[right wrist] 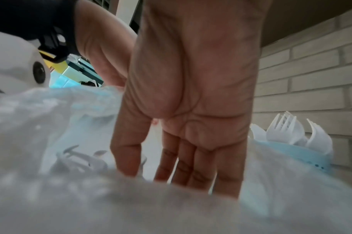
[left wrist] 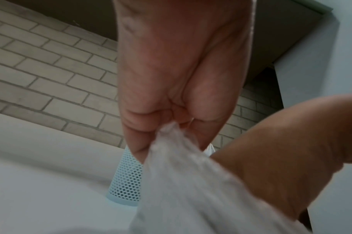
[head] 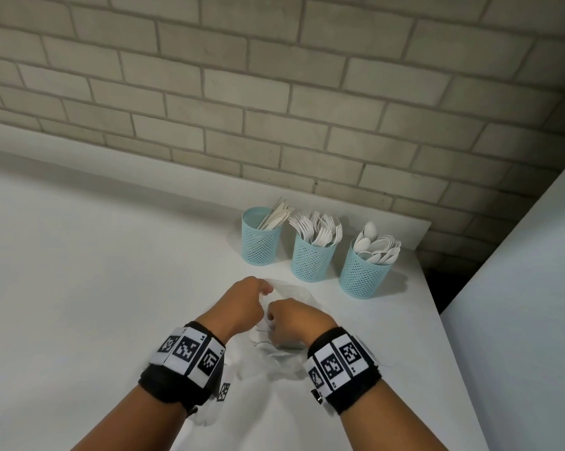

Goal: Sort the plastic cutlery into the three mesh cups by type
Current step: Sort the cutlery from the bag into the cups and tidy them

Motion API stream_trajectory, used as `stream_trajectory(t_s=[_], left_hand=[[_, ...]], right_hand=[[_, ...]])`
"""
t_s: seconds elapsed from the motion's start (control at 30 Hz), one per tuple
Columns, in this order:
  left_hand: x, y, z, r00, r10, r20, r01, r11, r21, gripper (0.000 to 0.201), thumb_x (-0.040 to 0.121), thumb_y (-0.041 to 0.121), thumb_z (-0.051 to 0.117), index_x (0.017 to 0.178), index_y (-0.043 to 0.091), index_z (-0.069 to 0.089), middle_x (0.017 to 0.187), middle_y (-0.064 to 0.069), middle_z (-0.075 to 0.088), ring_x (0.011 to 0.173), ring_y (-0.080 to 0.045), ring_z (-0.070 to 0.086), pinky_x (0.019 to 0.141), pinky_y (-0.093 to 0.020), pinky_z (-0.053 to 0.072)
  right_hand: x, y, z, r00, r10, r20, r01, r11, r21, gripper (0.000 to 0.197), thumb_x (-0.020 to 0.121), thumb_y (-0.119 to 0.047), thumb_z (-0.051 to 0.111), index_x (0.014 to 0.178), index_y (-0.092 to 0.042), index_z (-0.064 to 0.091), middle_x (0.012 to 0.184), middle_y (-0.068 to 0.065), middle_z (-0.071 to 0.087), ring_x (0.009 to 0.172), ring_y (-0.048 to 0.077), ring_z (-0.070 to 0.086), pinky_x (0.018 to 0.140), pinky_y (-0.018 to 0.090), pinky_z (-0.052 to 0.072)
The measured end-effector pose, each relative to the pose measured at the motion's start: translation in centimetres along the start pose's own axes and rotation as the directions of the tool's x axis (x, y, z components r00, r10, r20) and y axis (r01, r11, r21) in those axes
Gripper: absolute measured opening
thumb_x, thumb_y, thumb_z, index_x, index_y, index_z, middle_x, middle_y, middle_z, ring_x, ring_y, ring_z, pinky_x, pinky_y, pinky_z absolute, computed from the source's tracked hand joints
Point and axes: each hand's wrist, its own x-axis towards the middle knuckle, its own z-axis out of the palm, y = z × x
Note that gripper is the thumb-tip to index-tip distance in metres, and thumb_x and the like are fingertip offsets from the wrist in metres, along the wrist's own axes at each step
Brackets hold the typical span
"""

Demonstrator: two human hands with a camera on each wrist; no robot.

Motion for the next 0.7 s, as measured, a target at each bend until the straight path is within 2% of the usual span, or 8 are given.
stream_trajectory(t_s=[0.07,0.17,0.23,0.33,0.47,0.53,0.63,0.7], left_hand=[[0.0,0.1,0.1,1.000,0.017,-0.009,-0.017,1.000,-0.005,0.048,0.088,-0.008,0.042,0.129,0.015,0.050,0.136,0.000,0.049,0.126,-0.014,0.046,0.091,-0.012,0.028],[0.0,0.2,0.2,0.999,0.032,-0.014,-0.033,0.999,-0.010,0.047,0.089,-0.007,0.042,0.128,0.016,0.051,0.136,0.001,0.049,0.126,-0.013,0.045,0.092,-0.011,0.027],[0.0,0.2,0.2,0.999,0.027,-0.017,-0.027,1.000,-0.011,0.046,0.089,-0.007,0.042,0.128,0.016,0.050,0.136,0.001,0.049,0.126,-0.013,0.045,0.093,-0.011,0.027],[0.0,0.1,0.2,1.000,0.020,-0.017,-0.021,1.000,-0.006,0.046,0.089,-0.006,0.043,0.129,0.016,0.050,0.136,0.001,0.049,0.126,-0.013,0.045,0.093,-0.012,0.028],[0.0,0.2,0.3,1.000,0.015,-0.022,-0.016,1.000,-0.015,0.046,0.089,-0.006,0.044,0.128,0.017,0.051,0.135,0.002,0.050,0.126,-0.013,0.046,0.092,-0.012,0.029],[-0.1,0.3,0.4,1.000,0.019,-0.022,-0.019,1.000,-0.008,0.045,0.090,-0.005,0.044,0.128,0.017,0.050,0.136,0.002,0.050,0.126,-0.013,0.045,0.093,-0.012,0.028],[-0.1,0.3,0.4,0.999,0.028,-0.028,-0.028,1.000,0.002,0.044,0.091,-0.004,0.043,0.129,0.016,0.050,0.136,0.002,0.050,0.126,-0.013,0.045,0.094,-0.012,0.028],[-0.2,0.3,0.3,0.999,0.025,-0.029,-0.025,1.000,-0.002,0.044,0.091,-0.005,0.042,0.128,0.016,0.050,0.136,0.001,0.050,0.126,-0.013,0.045,0.094,-0.012,0.028]], right_hand=[[-0.2,0.0,0.0,1.000,-0.006,0.013,0.007,1.000,-0.030,0.027,0.086,-0.015,0.054,0.112,-0.008,0.054,0.110,0.009,0.062,0.093,0.023,0.057,0.079,0.030,0.044],[-0.2,0.0,0.3,1.000,-0.010,0.011,0.011,0.998,-0.065,0.029,0.086,-0.013,0.055,0.115,-0.008,0.053,0.112,0.011,0.062,0.100,0.026,0.059,0.085,0.032,0.046],[-0.1,0.0,0.3,1.000,-0.019,-0.005,0.019,0.998,-0.060,0.024,0.086,-0.015,0.057,0.109,-0.008,0.055,0.112,0.011,0.063,0.096,0.024,0.058,0.087,0.033,0.046],[-0.4,0.2,0.2,0.999,-0.026,-0.038,0.025,1.000,-0.015,0.025,0.085,-0.023,0.065,0.104,-0.007,0.061,0.107,0.010,0.066,0.086,0.021,0.055,0.084,0.032,0.046],[-0.6,0.7,0.2,0.993,-0.058,-0.099,0.066,0.994,0.087,0.028,0.085,-0.025,0.066,0.105,-0.006,0.061,0.105,0.010,0.066,0.096,0.025,0.061,0.086,0.034,0.048],[-0.7,0.9,0.2,0.994,-0.062,-0.091,0.071,0.992,0.108,0.026,0.085,-0.026,0.066,0.102,-0.008,0.060,0.101,0.008,0.065,0.091,0.022,0.059,0.082,0.031,0.046],[-1.0,1.0,0.0,0.992,-0.096,-0.078,0.104,0.989,0.104,0.010,0.084,-0.018,0.063,0.088,-0.013,0.056,0.087,0.002,0.057,0.082,0.017,0.050,0.073,0.026,0.039],[-1.0,1.2,-0.1,0.990,-0.115,-0.077,0.121,0.989,0.081,0.015,0.085,-0.017,0.059,0.074,-0.017,0.048,0.078,-0.003,0.052,0.081,0.017,0.048,0.069,0.023,0.036]])
